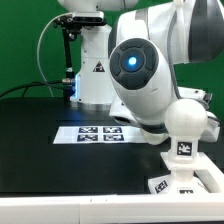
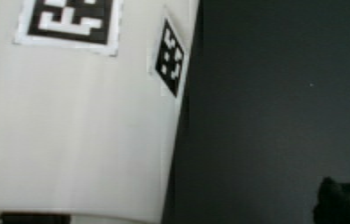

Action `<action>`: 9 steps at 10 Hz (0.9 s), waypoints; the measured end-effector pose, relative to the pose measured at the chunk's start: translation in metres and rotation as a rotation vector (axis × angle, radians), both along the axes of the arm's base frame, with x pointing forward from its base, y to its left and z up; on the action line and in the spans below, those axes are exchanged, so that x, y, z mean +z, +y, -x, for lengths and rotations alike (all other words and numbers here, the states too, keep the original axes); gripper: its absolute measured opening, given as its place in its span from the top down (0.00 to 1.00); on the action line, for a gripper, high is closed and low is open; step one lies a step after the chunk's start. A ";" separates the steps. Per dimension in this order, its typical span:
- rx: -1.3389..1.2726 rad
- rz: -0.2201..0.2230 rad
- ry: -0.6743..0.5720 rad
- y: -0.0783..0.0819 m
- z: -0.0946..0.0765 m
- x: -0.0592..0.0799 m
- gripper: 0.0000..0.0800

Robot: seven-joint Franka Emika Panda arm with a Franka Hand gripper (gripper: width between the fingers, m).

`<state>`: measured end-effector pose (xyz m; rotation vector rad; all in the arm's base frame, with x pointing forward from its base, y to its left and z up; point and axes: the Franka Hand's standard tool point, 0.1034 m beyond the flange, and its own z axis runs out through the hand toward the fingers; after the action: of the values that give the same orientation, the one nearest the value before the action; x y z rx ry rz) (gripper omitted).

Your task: Assemble lamp

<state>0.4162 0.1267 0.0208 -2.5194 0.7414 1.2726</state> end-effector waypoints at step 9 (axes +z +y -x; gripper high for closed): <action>-0.087 -0.018 0.048 0.000 0.005 -0.004 0.87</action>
Offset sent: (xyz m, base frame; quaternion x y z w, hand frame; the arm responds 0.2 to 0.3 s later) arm 0.0000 0.0000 0.0000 0.0000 0.0000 0.0000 1.0000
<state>0.4115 0.1269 0.0167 -2.4217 0.8368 1.3086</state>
